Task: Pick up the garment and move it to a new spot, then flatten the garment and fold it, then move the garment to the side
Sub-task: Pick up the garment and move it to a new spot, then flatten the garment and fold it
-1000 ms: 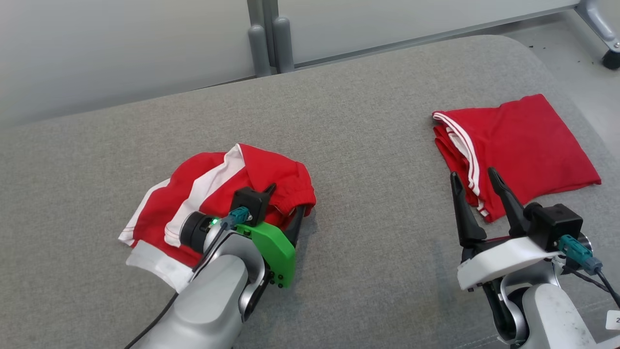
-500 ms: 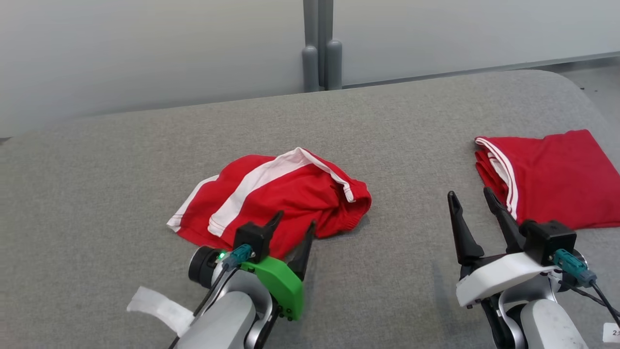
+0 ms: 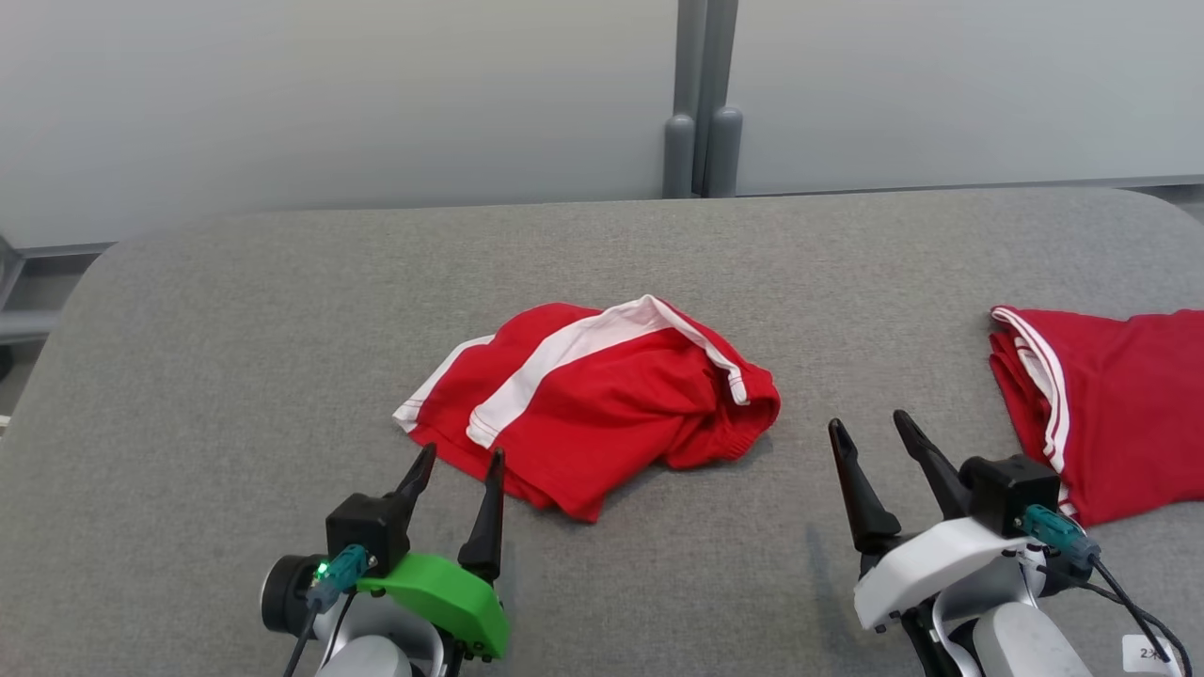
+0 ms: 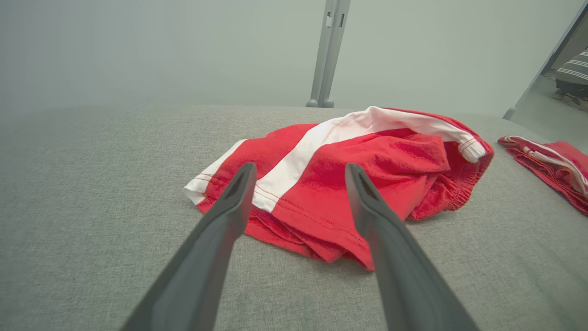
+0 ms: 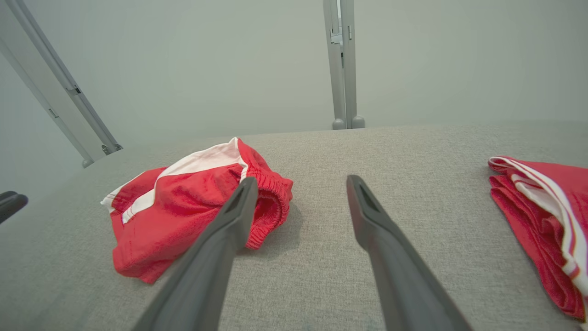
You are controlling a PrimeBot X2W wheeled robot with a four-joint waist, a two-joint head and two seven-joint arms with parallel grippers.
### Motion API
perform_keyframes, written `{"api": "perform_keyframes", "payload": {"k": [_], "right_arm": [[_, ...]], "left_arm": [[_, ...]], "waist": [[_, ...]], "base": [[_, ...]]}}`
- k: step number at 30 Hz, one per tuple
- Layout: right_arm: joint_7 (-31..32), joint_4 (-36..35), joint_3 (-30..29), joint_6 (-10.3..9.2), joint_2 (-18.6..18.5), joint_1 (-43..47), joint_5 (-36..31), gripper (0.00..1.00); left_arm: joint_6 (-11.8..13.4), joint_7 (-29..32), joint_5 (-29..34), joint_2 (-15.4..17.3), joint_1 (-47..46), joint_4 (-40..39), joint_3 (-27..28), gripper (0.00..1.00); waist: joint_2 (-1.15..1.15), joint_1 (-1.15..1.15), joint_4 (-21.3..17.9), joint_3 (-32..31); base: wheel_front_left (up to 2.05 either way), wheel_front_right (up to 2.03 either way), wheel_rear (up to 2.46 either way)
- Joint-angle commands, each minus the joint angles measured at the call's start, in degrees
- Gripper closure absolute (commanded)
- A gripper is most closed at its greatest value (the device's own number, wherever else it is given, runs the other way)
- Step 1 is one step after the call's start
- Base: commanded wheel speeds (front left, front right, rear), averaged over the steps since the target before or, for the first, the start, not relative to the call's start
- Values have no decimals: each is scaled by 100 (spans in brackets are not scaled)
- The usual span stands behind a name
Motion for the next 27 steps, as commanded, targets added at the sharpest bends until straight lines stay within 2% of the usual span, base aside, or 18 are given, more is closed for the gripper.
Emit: {"api": "perform_keyframes", "payload": {"k": [1,8,21,22,23,24,27], "right_arm": [[-57,97,26,-1,-18,-133,-6,0],[-167,1019,65,-1,-19,-725,-241,0],[-482,2688,-144,-1,-22,-1646,-873,0],[-545,2865,-222,-1,-21,-1743,-925,10],[-584,2936,-261,-1,-21,-1789,-928,45],[-612,2997,-295,-1,-22,-1833,-920,63],[-682,3135,-333,-1,-20,-1930,-796,100]], "left_arm": [[57,-20,-1,75,131,-107,36,0],[267,47,-59,272,417,-636,130,0],[372,84,-70,344,429,-910,154,0],[375,77,-79,343,431,-923,160,0],[385,73,-83,343,436,-928,165,0],[386,68,-86,345,442,-934,171,0],[423,55,-107,359,486,-941,206,0]], "waist": [[21,0,159,-8],[21,0,615,115],[21,0,1169,331],[21,0,1189,347],[21,0,1189,352],[21,0,1182,360],[21,0,1113,361]], "base": [[0,0,0],[0,0,0],[0,0,0],[0,0,0],[0,0,0],[0,0,0],[0,0,0]]}}
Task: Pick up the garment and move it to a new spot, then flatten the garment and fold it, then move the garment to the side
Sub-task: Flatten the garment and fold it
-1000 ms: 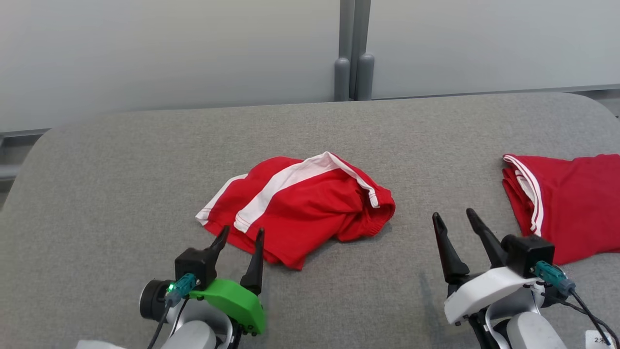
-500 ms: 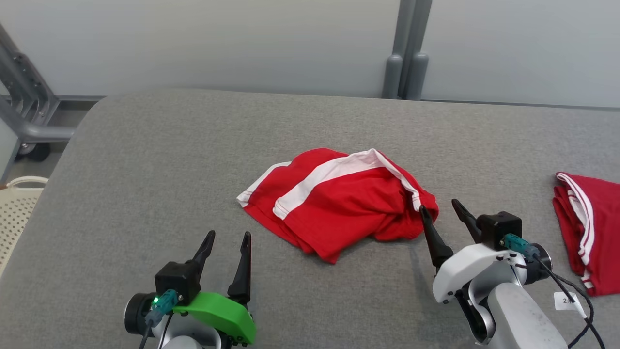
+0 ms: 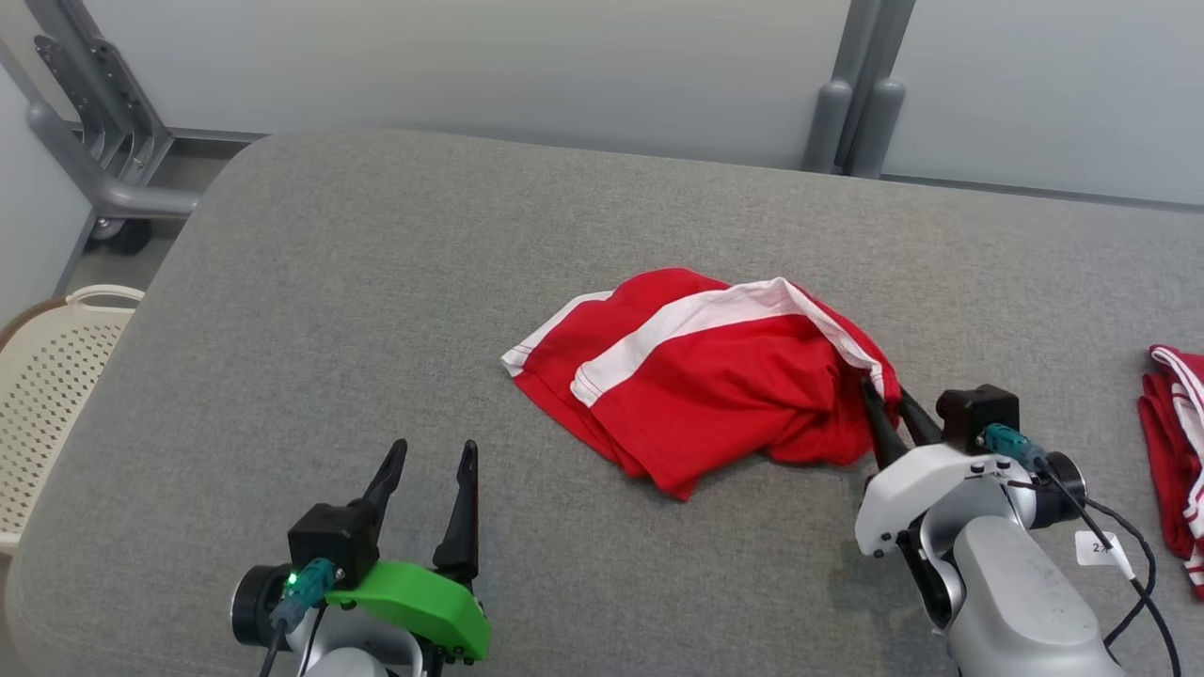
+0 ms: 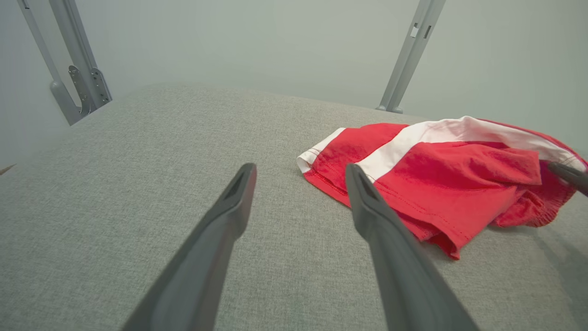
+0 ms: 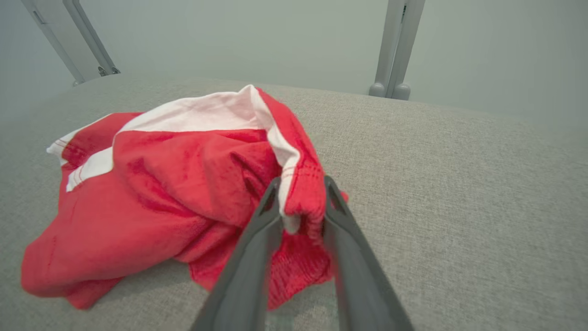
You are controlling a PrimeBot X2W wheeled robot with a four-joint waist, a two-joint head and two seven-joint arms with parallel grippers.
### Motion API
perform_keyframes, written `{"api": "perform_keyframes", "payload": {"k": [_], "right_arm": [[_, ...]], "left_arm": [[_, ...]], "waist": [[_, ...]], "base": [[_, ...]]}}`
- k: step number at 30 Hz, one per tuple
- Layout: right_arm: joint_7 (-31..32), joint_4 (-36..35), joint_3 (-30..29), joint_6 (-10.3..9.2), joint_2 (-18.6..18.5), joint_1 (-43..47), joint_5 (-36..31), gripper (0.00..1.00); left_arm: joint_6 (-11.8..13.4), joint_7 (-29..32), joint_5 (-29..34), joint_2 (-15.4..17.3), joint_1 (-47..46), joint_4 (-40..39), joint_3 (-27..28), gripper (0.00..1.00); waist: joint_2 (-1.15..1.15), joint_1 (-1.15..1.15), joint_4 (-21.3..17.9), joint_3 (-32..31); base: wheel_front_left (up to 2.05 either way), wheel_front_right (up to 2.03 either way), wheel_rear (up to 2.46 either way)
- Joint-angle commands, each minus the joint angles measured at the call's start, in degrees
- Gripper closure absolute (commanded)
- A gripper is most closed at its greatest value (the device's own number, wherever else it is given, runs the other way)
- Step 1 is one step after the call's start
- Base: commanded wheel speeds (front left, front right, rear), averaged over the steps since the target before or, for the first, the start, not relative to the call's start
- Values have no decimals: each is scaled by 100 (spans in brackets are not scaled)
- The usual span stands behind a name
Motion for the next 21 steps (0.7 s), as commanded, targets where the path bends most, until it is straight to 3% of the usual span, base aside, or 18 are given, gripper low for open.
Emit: {"api": "perform_keyframes", "payload": {"k": [1,7,14,21], "right_arm": [[-56,40,29,-2,-23,-78,86,100],[-99,-135,604,-2,-21,-83,752,100],[171,-894,1395,-2,-24,308,1621,100],[852,-2159,1264,-1,-39,973,1962,100]], "left_arm": [[25,-26,-58,43,99,-14,27,0],[33,-45,-65,48,127,-28,62,0],[68,-51,-128,68,233,-37,120,0],[103,-59,-176,91,332,-78,205,0]], "waist": [[21,0,-76,-5],[21,0,-346,-55],[21,0,-759,-181],[21,0,-1189,-261]], "base": [[0,0,0],[0,0,0],[0,0,0],[0,0,0]]}}
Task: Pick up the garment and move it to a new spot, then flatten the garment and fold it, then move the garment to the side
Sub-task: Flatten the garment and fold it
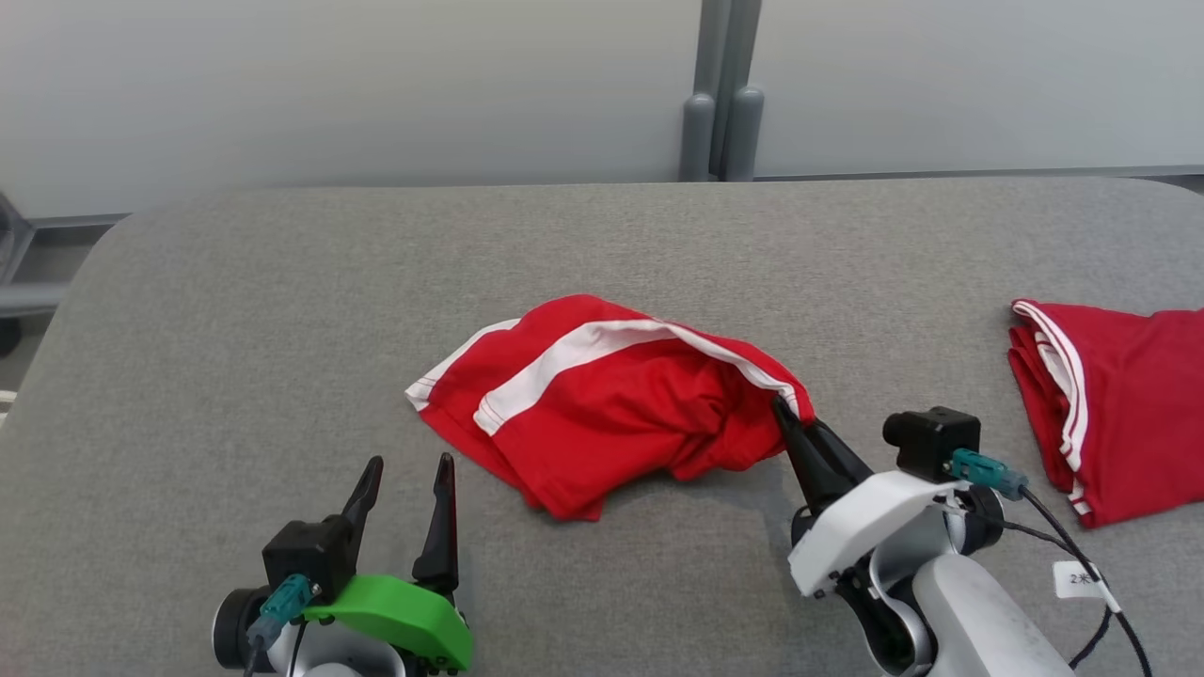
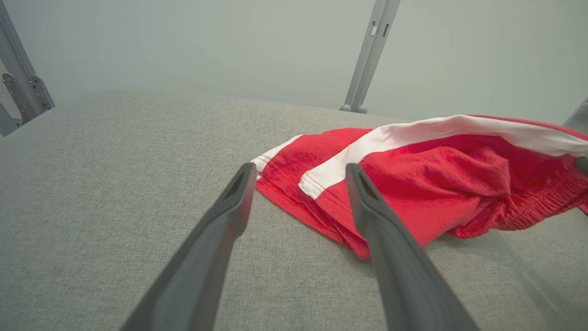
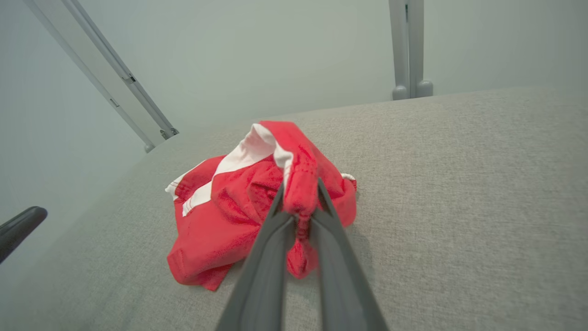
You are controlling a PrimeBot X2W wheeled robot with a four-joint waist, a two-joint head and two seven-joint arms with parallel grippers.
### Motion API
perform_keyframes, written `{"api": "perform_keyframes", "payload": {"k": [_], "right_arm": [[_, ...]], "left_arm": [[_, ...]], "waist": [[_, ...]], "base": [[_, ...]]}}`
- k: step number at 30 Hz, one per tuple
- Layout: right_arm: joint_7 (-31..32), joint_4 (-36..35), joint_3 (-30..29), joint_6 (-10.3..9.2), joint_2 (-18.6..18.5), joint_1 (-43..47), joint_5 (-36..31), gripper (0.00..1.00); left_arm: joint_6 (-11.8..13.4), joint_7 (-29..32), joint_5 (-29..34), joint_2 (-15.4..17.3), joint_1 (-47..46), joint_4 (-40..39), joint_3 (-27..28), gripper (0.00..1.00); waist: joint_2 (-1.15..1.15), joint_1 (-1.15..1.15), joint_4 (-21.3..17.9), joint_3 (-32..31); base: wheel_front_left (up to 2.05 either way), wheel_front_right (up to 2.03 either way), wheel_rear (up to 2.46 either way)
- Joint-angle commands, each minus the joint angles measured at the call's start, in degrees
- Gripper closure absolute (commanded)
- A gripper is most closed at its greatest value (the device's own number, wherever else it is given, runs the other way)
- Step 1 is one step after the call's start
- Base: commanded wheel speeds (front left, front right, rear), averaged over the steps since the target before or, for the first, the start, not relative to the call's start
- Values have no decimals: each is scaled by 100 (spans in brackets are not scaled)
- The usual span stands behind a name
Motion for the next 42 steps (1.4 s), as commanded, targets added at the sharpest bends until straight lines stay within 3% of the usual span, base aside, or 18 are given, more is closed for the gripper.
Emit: {"api": "perform_keyframes", "payload": {"k": [1,6,10,17,26,27,29,30,31,42], "right_arm": [[180,-325,-108,0,-62,221,45,100],[771,-1067,-618,-1,-229,727,29,100],[989,-1100,-915,0,-315,833,-127,100],[1083,-107,-1462,0,-436,533,-440,100],[405,1112,-1642,0,-413,63,-932,100],[330,1191,-1627,-1,-403,27,-952,88],[161,1297,-1630,-1,-408,-20,-1010,53],[78,1328,-1611,0,-420,-41,-1040,8],[9,1350,-1606,0,-428,-51,-1066,0],[-296,687,-1603,0,-378,267,-1230,0]], "left_arm": [[29,-14,-32,28,107,-23,30,0],[-1,-24,-12,31,68,-24,41,0],[-32,-27,9,7,17,4,7,0],[-91,-6,39,-20,-100,58,-69,0],[-103,27,38,-60,-75,91,-171,0],[-111,25,20,-65,-66,105,-182,0],[-134,22,-9,-75,-39,133,-199,0],[-142,23,-29,-84,-24,144,-200,0],[-147,25,-42,-88,-10,154,-203,0],[-251,50,-188,-159,84,341,-241,0]], "waist": [[21,0,-255,-68],[21,0,-374,-41],[21,0,-376,-6],[21,0,-222,70],[21,0,-151,59],[21,0,-169,47],[21,0,-220,16],[21,0,-253,0],[21,0,-286,-19],[21,0,-733,-152]], "base": [[0,0,0],[0,0,0],[0,0,0],[0,0,0],[0,0,0],[0,0,0],[0,0,0],[0,0,0],[0,0,0],[0,0,0]]}}
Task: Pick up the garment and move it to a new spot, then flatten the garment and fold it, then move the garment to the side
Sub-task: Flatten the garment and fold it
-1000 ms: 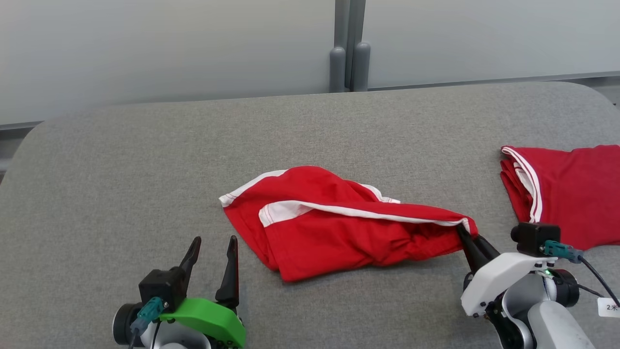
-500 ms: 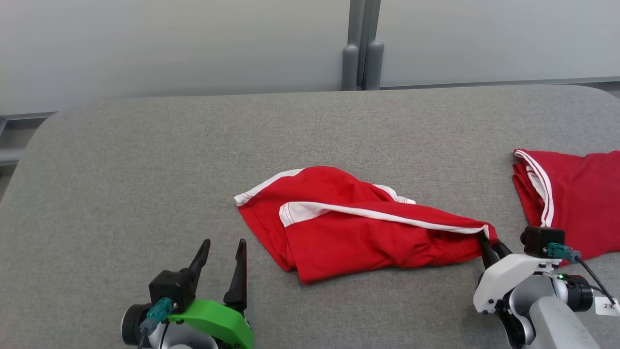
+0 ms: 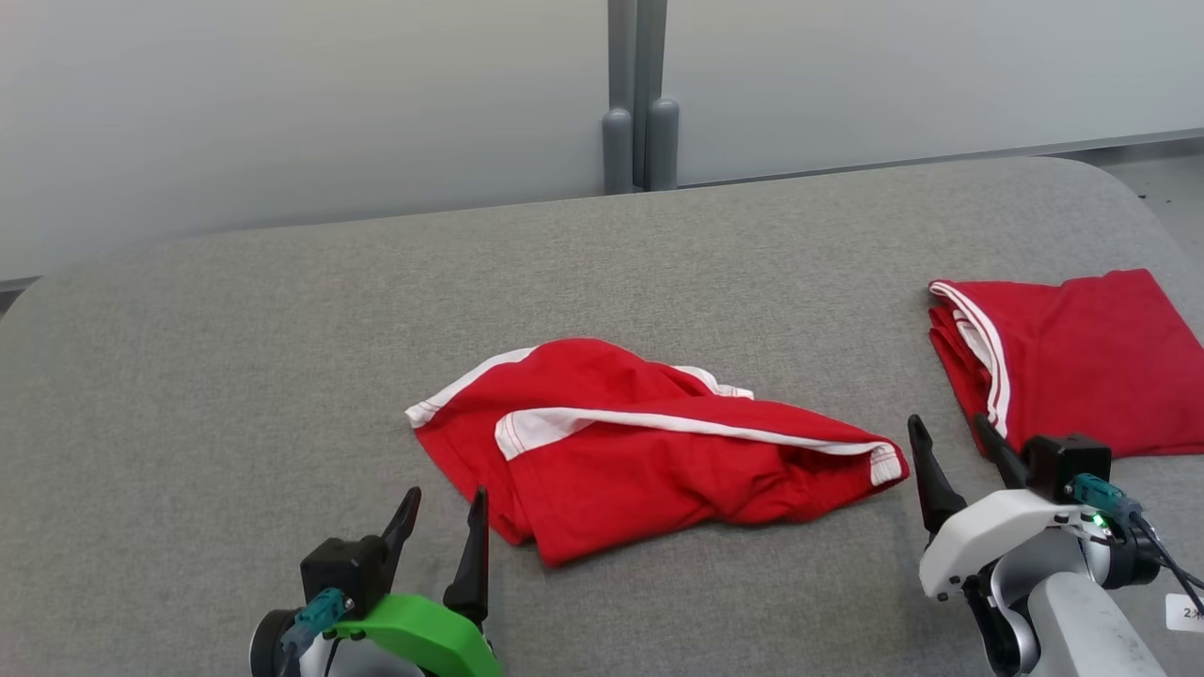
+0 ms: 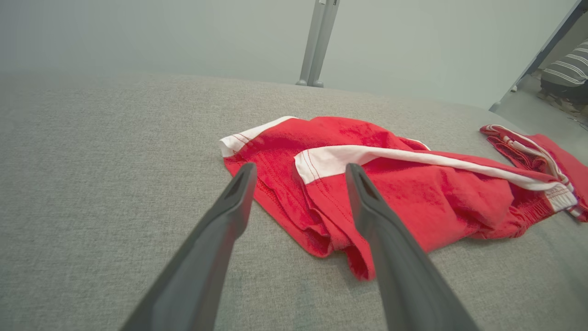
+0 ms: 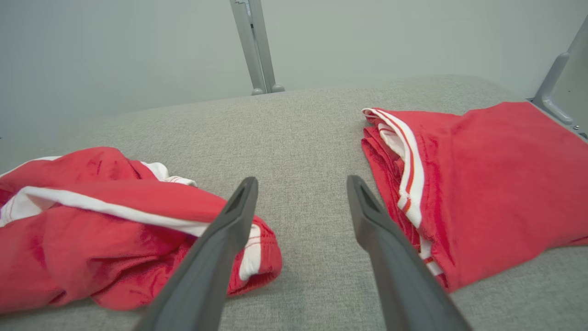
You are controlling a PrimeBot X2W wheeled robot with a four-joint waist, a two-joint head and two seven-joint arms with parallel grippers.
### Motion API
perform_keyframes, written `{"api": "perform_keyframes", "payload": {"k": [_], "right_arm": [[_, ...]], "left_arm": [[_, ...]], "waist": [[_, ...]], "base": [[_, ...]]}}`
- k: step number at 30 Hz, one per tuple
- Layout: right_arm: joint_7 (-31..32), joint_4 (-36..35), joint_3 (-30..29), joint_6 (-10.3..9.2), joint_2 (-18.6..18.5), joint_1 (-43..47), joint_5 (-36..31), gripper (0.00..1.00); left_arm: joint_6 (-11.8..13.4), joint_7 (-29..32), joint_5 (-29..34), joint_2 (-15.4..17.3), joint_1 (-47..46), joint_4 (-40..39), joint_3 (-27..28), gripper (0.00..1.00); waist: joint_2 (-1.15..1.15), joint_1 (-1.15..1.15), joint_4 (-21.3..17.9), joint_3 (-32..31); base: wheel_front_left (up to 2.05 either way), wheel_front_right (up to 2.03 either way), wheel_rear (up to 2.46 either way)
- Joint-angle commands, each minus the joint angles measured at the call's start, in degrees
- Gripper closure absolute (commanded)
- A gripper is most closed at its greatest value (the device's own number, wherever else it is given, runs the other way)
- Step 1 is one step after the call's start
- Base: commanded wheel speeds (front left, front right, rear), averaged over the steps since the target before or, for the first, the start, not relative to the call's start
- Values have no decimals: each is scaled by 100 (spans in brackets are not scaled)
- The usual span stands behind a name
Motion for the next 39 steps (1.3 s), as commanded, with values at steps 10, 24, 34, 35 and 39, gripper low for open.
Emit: {"api": "perform_keyframes", "payload": {"k": [10,24,34,35,39], "right_arm": [[185,-1098,89,0,197,497,-154,0],[361,-1902,371,0,353,516,-191,0],[285,-1953,308,0,367,458,-207,0],[274,-1951,297,0,367,461,-213,0],[265,-1920,256,0,372,451,-237,0]], "left_arm": [[-247,63,-169,-190,-135,482,-99,0],[-759,138,-685,-550,-1228,2222,279,0],[-1120,35,-818,-702,-1785,3247,405,34],[-1156,11,-813,-726,-1818,3287,405,53],[-1271,-46,-747,-813,-1909,3422,404,100]], "waist": [[21,0,-452,-34],[21,0,-961,454],[21,0,-1135,677],[21,0,-1135,683],[21,0,-1108,673]], "base": [[0,0,0],[0,0,0],[0,0,0],[0,0,0],[0,0,0]]}}
